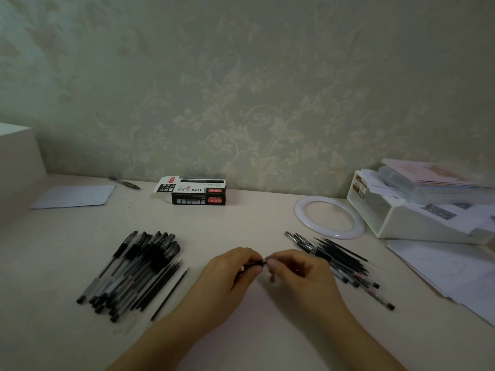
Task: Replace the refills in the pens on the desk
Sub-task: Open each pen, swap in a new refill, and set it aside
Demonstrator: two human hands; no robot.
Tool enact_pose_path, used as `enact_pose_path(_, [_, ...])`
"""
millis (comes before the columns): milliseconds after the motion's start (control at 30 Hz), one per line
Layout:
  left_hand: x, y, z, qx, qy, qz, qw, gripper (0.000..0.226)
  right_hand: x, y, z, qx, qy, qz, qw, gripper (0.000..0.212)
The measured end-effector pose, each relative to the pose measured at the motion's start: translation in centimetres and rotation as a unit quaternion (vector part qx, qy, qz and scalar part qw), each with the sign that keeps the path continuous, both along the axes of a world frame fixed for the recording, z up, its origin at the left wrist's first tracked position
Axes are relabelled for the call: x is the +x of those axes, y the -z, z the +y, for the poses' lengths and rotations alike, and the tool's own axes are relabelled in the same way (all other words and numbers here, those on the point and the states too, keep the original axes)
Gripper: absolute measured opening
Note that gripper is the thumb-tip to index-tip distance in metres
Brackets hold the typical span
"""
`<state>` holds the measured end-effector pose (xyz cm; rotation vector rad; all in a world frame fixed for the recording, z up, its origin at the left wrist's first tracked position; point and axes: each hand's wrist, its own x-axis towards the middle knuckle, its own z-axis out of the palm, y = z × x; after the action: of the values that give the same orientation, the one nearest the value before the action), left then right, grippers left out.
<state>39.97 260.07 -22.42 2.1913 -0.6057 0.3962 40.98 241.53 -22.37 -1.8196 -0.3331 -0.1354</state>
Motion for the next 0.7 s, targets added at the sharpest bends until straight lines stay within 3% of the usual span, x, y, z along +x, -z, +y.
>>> enact_pose_path(167, [0.1,0.2,0.1,0.003,0.0,0.006,1.0,0.019,0.7,-0.1,-0.5,0.083,0.067,0.042,0.993,0.014])
enact_pose_path(267, [0.1,0.4,0.2,0.027,-0.003,-0.01,1.0,0.027,1.2,-0.2,-1.4,0.26,0.118,0.092,0.954,0.016])
enact_pose_path(333, [0.2,0.4,0.2,0.029,0.0,-0.011,1.0,0.028,1.2,-0.3,-1.6,0.317,0.108,0.113,0.935,0.013])
enact_pose_path(567, [0.2,0.5,0.1,0.015,0.01,0.003,1.0,0.027,0.9,-0.1,-0.1,0.281,0.036,0.142,0.948,0.022])
enact_pose_path(700, [0.3,0.5,0.2,0.013,-0.008,0.016,1.0,0.024,1.3,-1.1,-2.0,0.275,0.124,0.05,0.952,0.028])
